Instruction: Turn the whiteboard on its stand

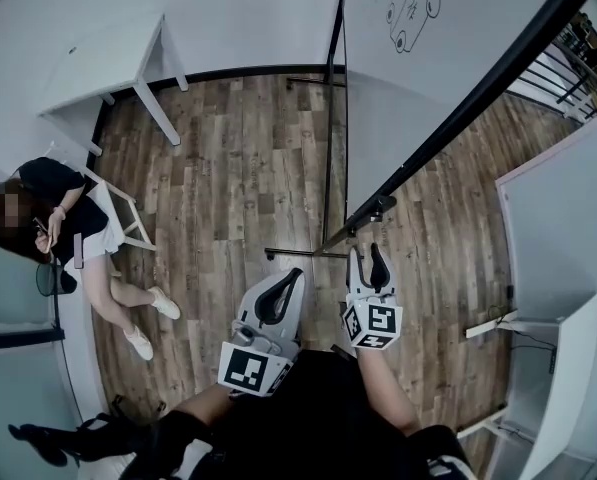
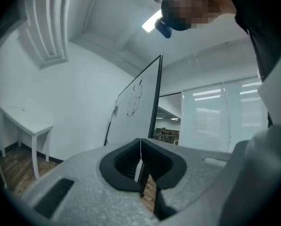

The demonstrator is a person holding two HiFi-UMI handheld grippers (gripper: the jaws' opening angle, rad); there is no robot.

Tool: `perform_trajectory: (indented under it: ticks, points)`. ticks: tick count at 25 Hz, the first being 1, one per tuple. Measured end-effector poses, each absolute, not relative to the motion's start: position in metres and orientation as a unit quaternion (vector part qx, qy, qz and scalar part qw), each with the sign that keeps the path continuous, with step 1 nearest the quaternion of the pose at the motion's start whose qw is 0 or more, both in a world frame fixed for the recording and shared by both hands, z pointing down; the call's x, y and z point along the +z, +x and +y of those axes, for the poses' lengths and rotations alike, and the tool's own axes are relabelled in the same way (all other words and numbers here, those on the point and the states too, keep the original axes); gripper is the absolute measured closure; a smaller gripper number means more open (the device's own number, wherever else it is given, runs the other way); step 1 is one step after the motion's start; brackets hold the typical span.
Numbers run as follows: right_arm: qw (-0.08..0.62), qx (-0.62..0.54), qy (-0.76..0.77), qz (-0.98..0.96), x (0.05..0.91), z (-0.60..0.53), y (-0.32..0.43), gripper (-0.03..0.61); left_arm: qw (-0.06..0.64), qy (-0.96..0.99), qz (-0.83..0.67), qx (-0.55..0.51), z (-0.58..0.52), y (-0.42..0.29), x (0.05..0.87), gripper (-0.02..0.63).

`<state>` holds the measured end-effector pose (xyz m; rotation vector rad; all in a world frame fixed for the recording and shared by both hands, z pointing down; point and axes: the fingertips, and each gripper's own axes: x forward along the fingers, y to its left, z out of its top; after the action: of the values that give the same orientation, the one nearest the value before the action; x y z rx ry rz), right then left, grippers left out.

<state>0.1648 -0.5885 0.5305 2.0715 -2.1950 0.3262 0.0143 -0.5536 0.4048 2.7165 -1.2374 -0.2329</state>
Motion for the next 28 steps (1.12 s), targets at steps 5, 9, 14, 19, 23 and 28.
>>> perform_trajectory:
  ticks: [5, 9, 14, 19, 23, 28]
  points:
    - [0.069, 0.124, 0.693, -0.707, 0.558, -0.625, 0.18, 0.385, 0.08, 0.907, -0.406, -0.074, -0.571, 0.018, 0.409, 0.595]
    - [0.082, 0.137, 0.698, -0.698, 0.58, -0.651, 0.189, 0.36, 0.087, 0.907, -0.407, -0.07, -0.58, 0.019, 0.415, 0.595]
    - [0.098, 0.149, 0.705, -0.687, 0.605, -0.682, 0.2, 0.348, 0.1, 0.905, -0.409, -0.066, -0.593, 0.022, 0.425, 0.595]
    - [0.111, 0.143, 0.708, -0.682, 0.614, -0.705, 0.203, 0.342, 0.101, 0.903, -0.411, -0.067, -0.597, 0.024, 0.426, 0.595]
    - [0.116, 0.143, 0.711, -0.679, 0.619, -0.72, 0.205, 0.344, 0.101, 0.9, -0.418, -0.067, -0.599, 0.022, 0.428, 0.595]
    - [0.12, 0.136, 0.714, -0.676, 0.621, -0.724, 0.203, 0.388, 0.102, 0.896, -0.427, -0.07, -0.596, 0.013, 0.427, 0.595]
